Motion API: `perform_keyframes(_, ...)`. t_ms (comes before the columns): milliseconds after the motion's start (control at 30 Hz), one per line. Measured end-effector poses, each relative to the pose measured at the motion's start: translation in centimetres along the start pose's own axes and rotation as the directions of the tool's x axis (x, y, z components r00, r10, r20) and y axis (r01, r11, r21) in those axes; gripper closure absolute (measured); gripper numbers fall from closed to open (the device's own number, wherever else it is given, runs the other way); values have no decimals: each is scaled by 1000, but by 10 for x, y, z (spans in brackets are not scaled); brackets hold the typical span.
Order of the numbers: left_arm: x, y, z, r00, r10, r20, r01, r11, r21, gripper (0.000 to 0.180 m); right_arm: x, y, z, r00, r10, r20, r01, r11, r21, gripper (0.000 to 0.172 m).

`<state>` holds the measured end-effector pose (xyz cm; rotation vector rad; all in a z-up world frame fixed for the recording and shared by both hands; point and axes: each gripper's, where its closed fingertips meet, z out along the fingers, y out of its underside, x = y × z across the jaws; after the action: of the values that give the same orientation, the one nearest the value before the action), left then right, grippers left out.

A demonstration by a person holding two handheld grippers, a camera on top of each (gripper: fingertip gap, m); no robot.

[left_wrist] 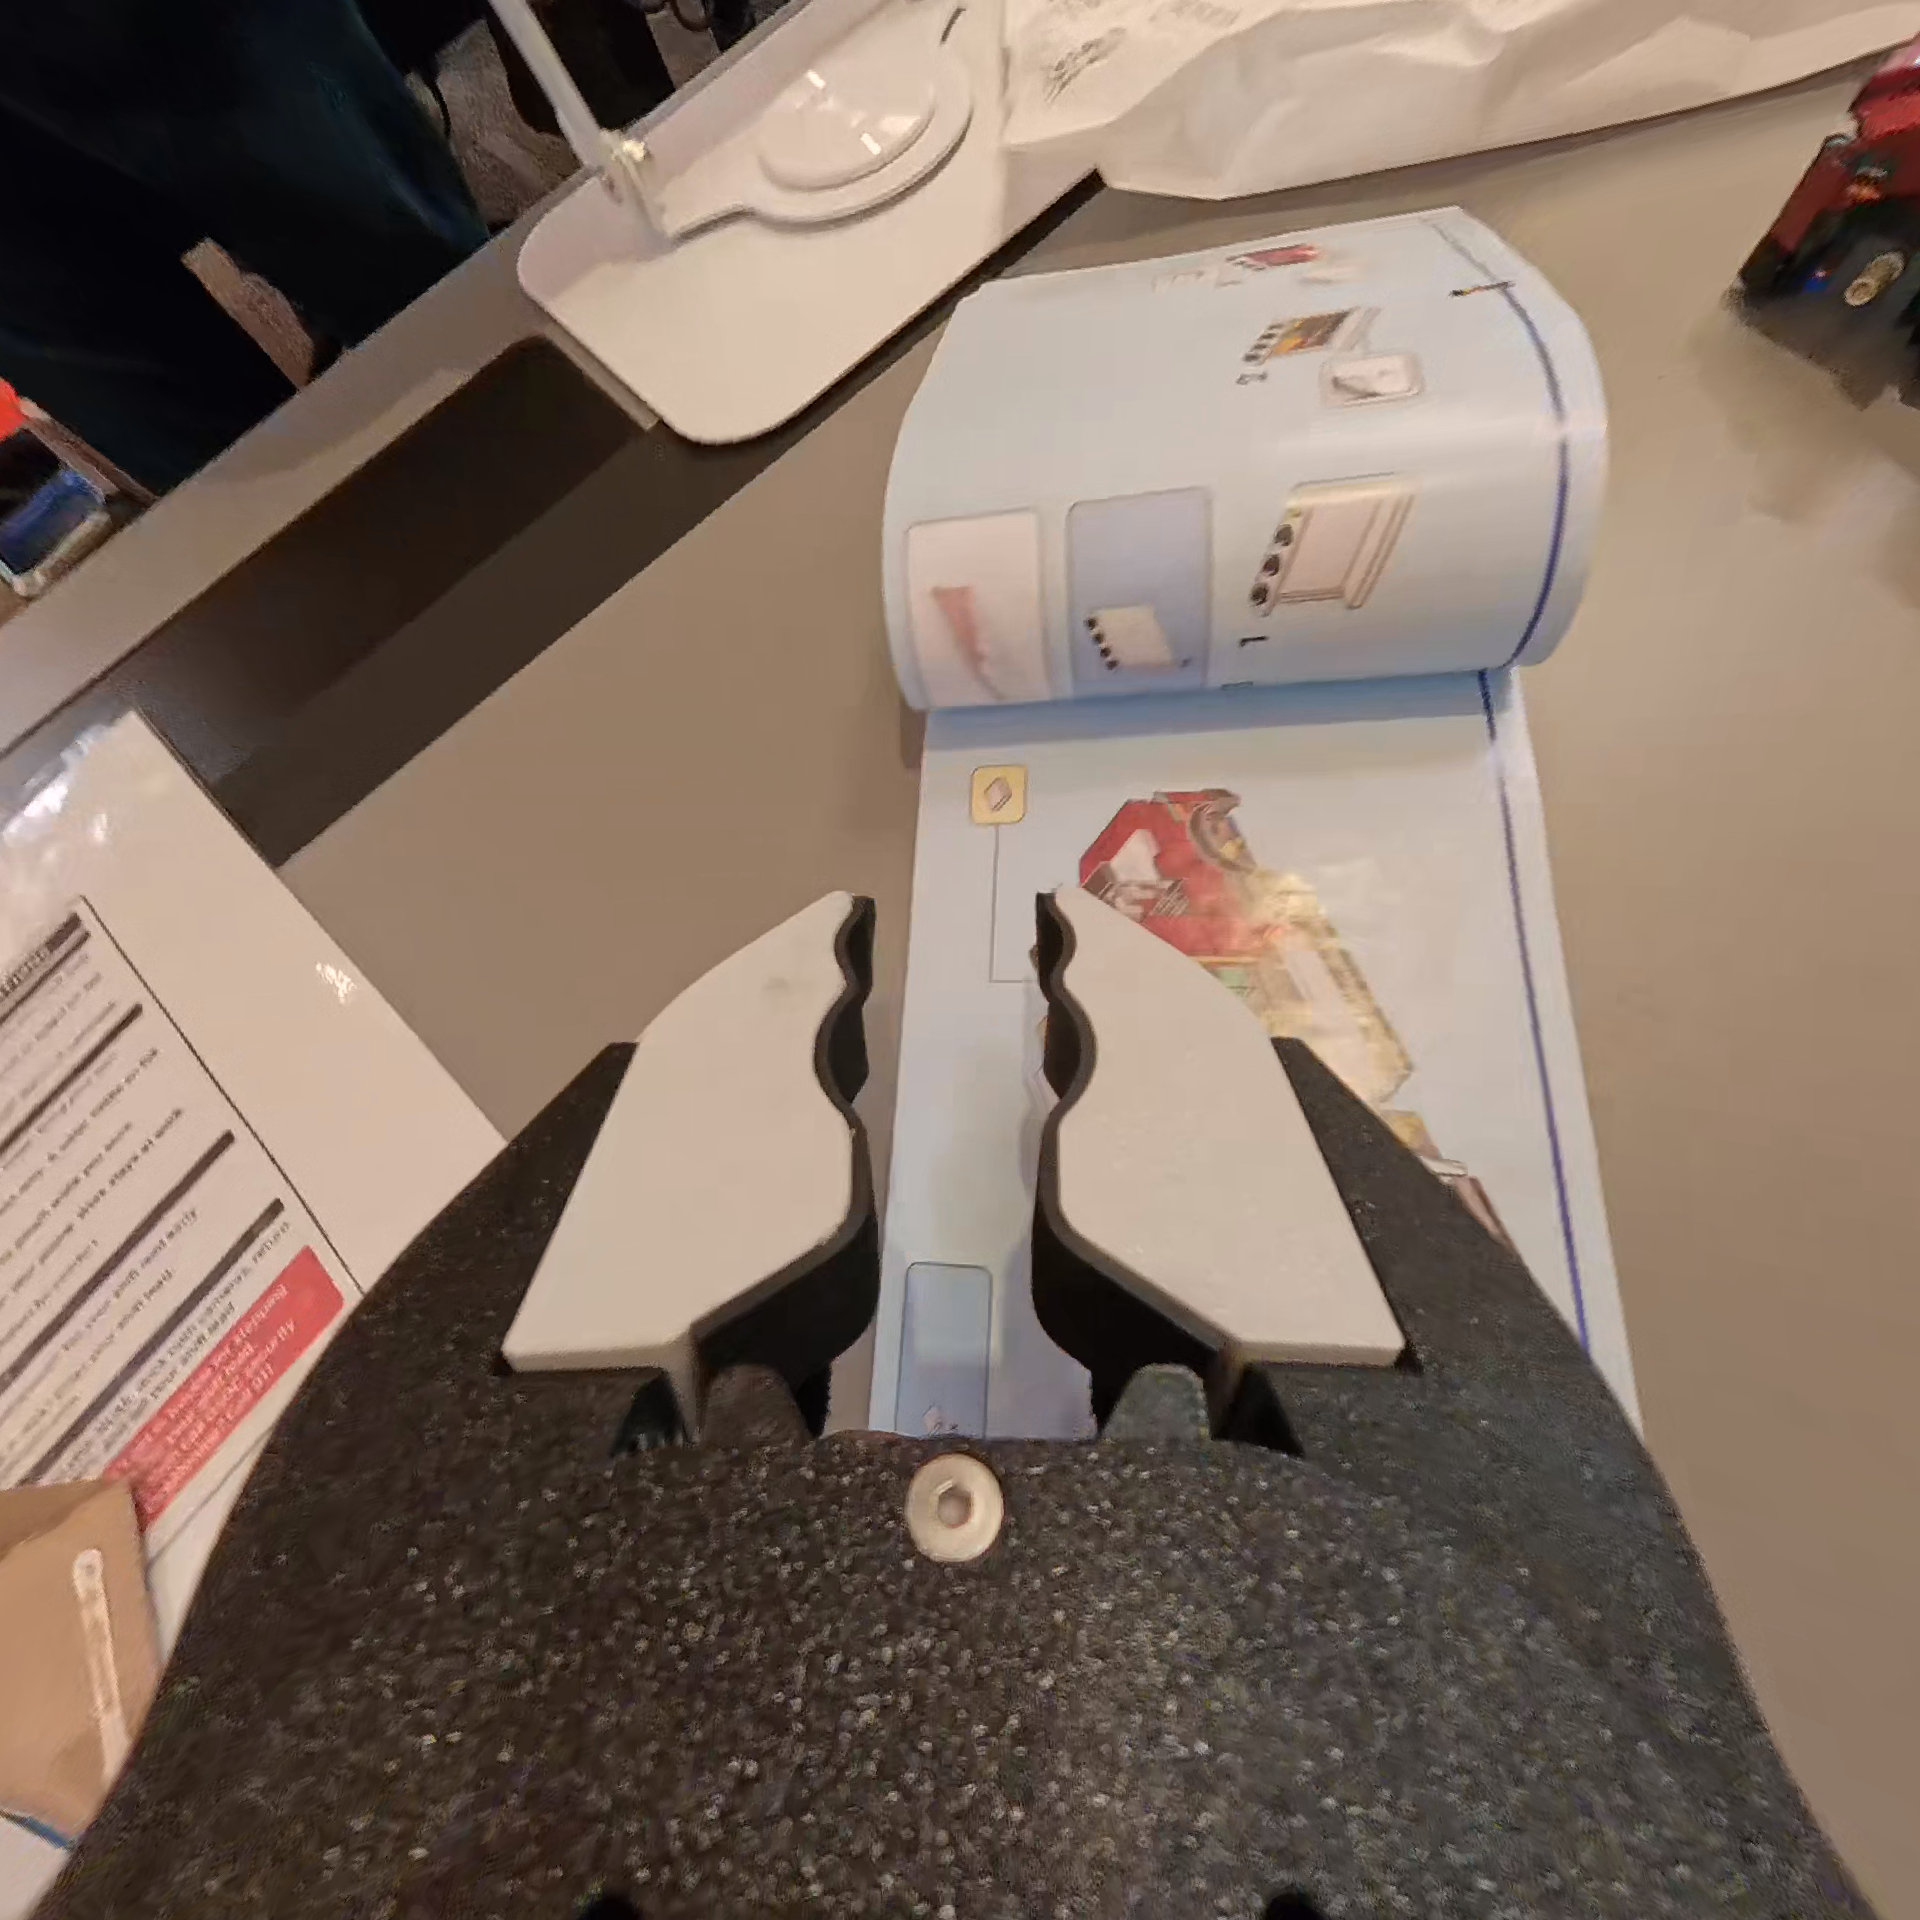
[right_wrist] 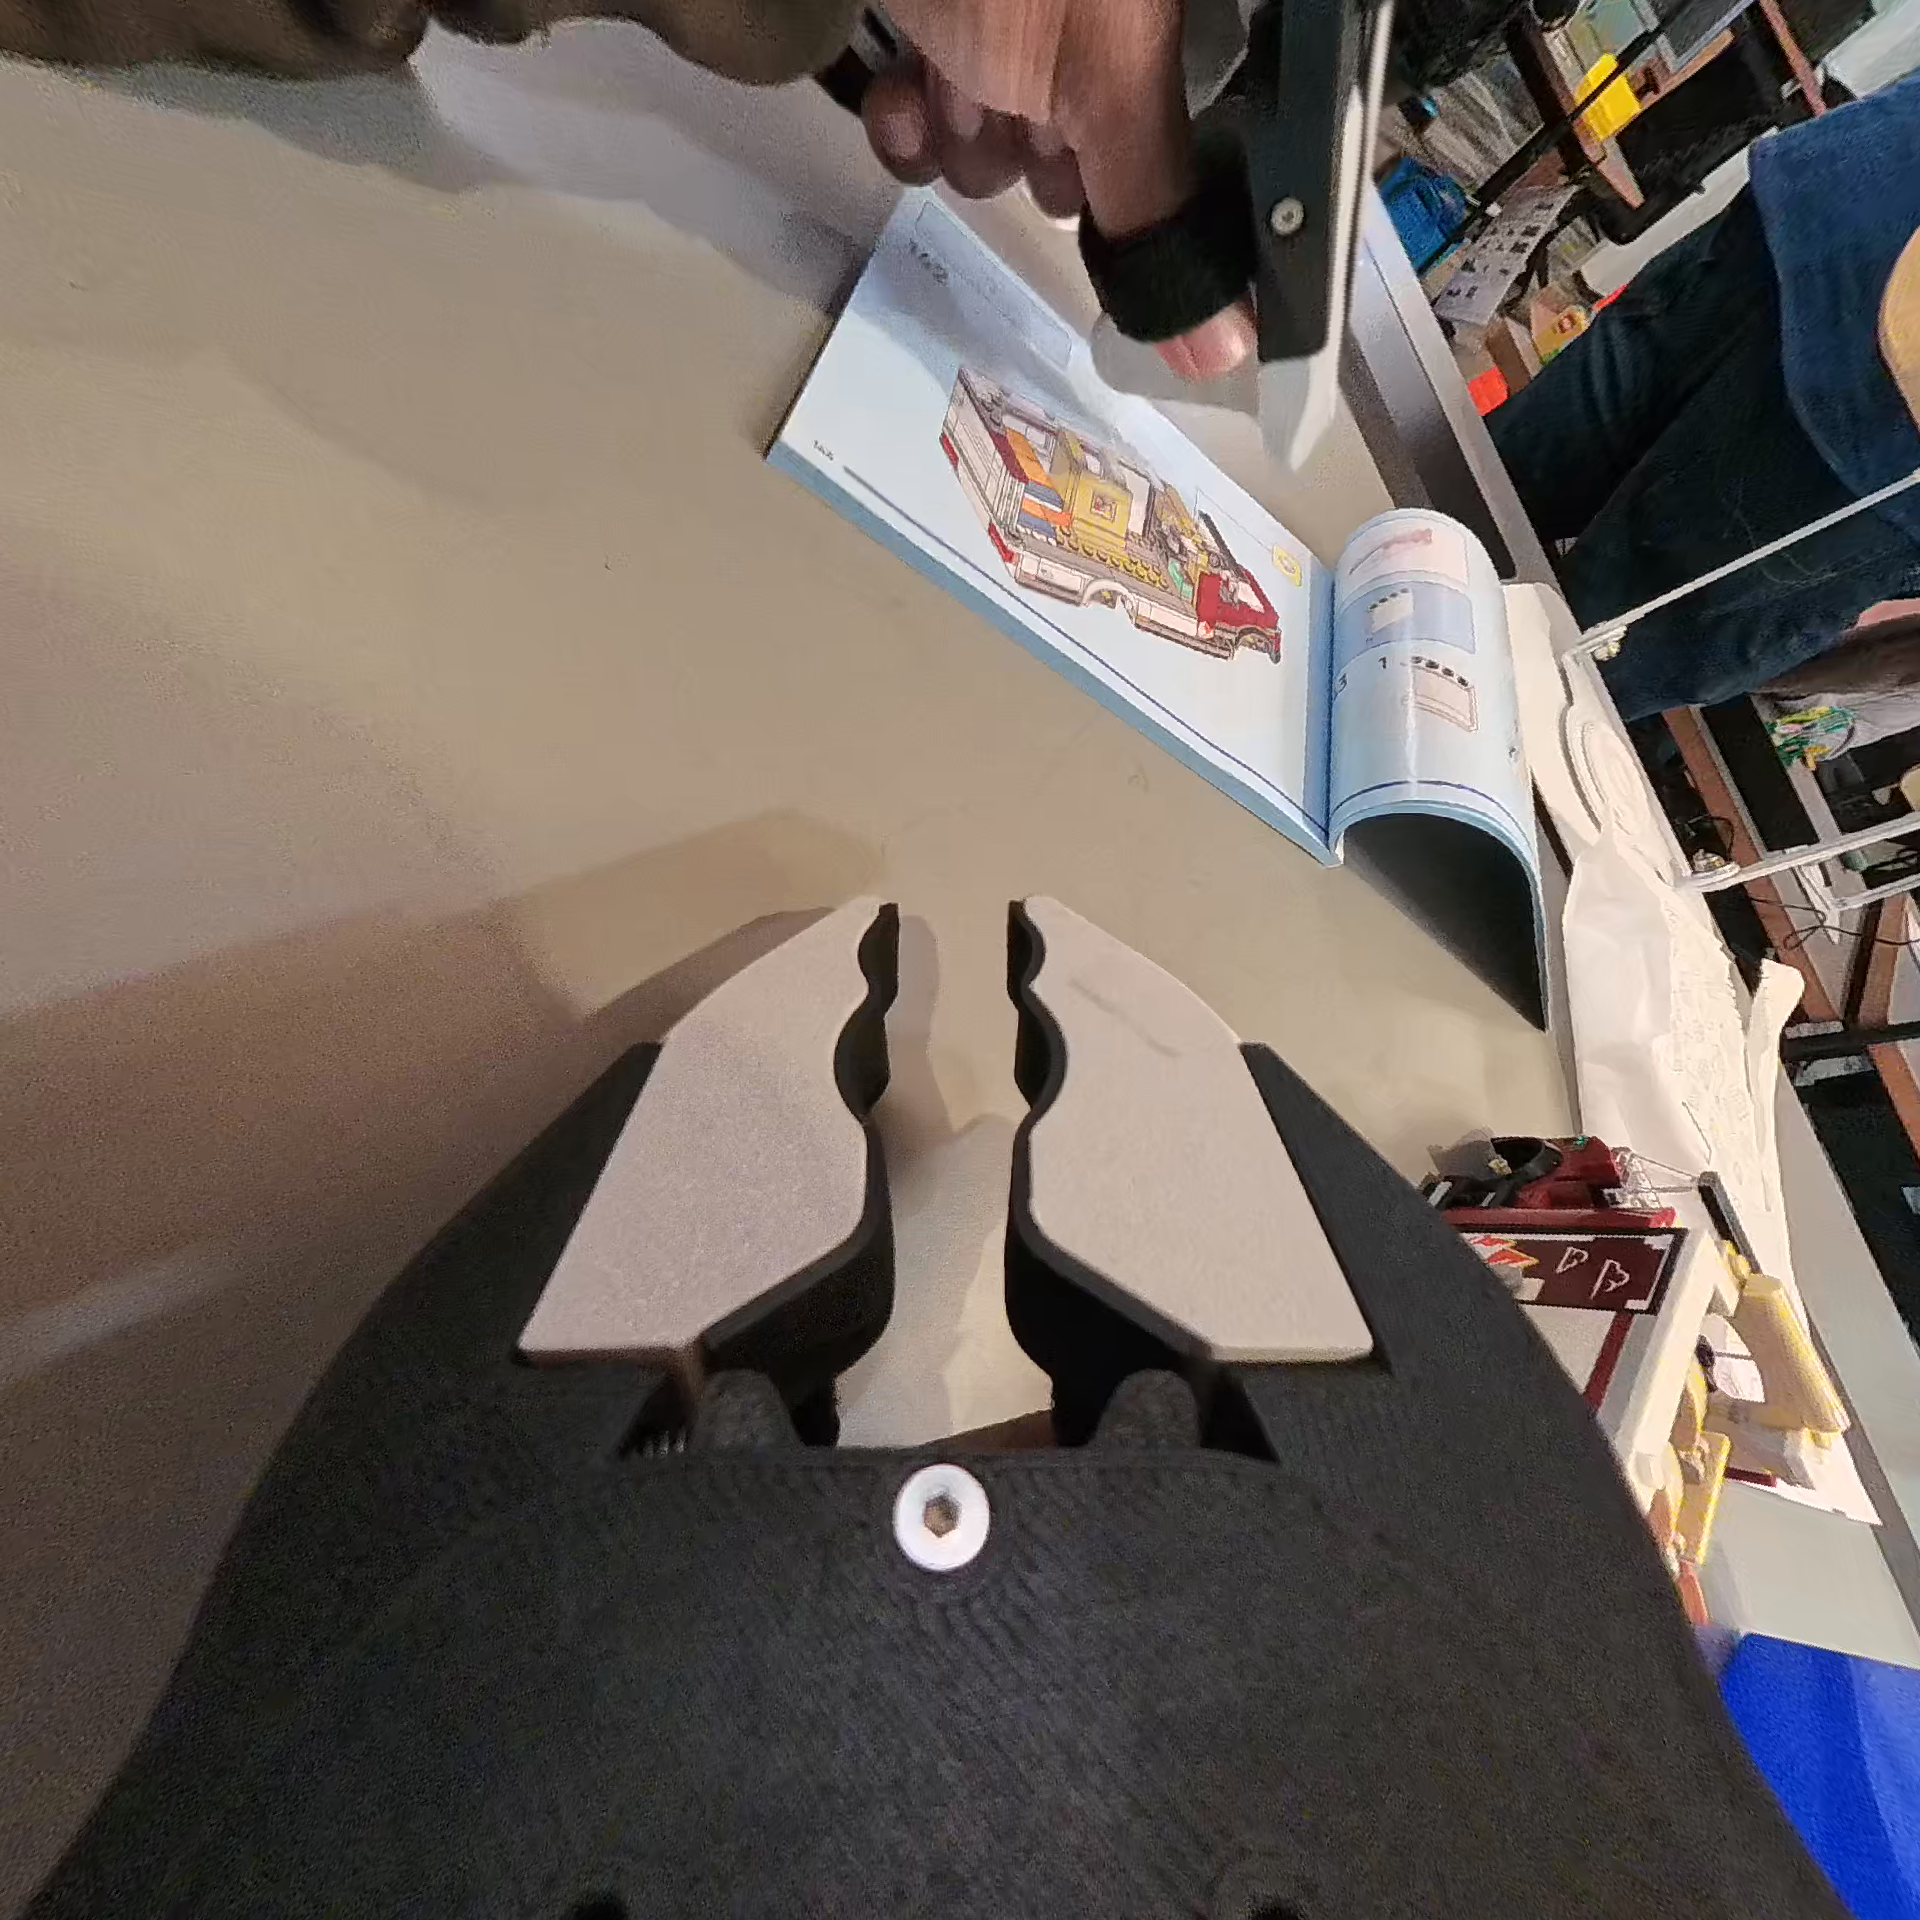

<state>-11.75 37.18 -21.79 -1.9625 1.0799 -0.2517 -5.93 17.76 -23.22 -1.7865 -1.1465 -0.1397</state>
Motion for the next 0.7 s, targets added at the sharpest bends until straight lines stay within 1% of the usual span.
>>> perform_keyframes(67,-9,5,0,999,-50,0,50,999,8,143,0,0,0,1000,4,6,-4,1000,-1,152)
perform_keyframes(133,-15,9,2,997,-74,6,73,997,15,141,0,1,0,1000,14,15,-13,1000,-3,152)
perform_keyframes(267,-21,11,3,997,-65,40,64,998,16,140,0,2,1,999,36,36,-36,999,-9,153)
perform_keyframes(433,-27,7,-1,995,-47,83,44,998,40,140,0,2,1,998,46,46,-45,999,-10,152)
perform_keyframes(700,-24,10,0,996,-66,56,65,998,21,137,0,2,1,998,43,49,-43,999,-8,152)
